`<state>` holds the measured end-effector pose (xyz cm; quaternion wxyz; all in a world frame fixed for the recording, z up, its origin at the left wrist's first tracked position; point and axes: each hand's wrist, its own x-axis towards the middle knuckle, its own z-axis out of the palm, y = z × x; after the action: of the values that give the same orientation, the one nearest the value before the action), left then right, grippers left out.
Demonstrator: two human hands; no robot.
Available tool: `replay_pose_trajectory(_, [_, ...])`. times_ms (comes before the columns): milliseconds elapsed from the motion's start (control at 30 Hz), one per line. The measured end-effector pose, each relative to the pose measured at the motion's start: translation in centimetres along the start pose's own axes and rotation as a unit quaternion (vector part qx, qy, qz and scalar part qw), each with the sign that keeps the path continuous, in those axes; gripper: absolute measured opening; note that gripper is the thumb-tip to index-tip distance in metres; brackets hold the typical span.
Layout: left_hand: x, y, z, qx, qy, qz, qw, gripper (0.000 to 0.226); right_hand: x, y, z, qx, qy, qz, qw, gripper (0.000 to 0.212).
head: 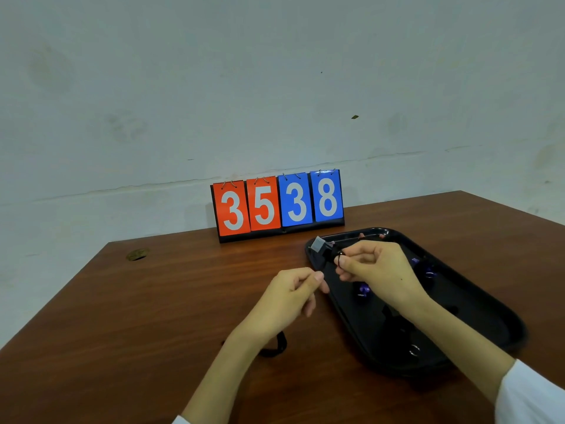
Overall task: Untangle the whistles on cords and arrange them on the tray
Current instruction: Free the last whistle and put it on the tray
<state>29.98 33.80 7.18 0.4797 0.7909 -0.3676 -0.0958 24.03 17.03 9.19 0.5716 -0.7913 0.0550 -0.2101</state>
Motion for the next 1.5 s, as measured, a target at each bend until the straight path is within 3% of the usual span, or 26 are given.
replay_pose_trajectory(167, [0.1,-0.5,0.1,0.032,0.002,-0.002,0.999,0.03,-0.4,1.3,-0.1,-0.214,0.031,-0.055,0.975,0.006])
replay_pose_trajectory(300, [0.0,-0.5,0.3,0.052,0.003,-0.001,0.999,0.028,-0.7,1.6,0.0,-0.33,-0.022,-0.085,0.94,0.012])
replay_pose_trajectory(567, [0.0,-0.5,0.3,0.072,0.004,0.01,0.997,0.02,-0.8,1.3,-0.5,-0.378,-0.174,-0.084,0.905,0.015])
replay_pose_trajectory(833, [0.2,-0.8,-0.3,0.045,0.045,0.009,0.998,0.02,-1.7,1.2,-1.2,-0.19,-0.26,-0.022,0.947,0.004])
replay_pose_trajectory(1033, [0.4,-0.9,-0.3,0.011,0.052,0.01,0.999,0.024,-1.9,0.2,-1.4,-0.038,-0.289,0.018,0.956,0.007])
replay_pose_trajectory(1300, [0.3,-0.8,-0.6,-0.009,0.06,-0.01,0.998,0.045,-1.6,-0.4,-0.6,0.1,-0.162,0.042,0.981,0.008])
replay_pose_trajectory(1500, [0.3,-1.0,0.2,0.045,0.057,-0.002,0.997,0.045,-1.0,-0.1,0.2,0.176,-0.039,0.05,0.982,0.009])
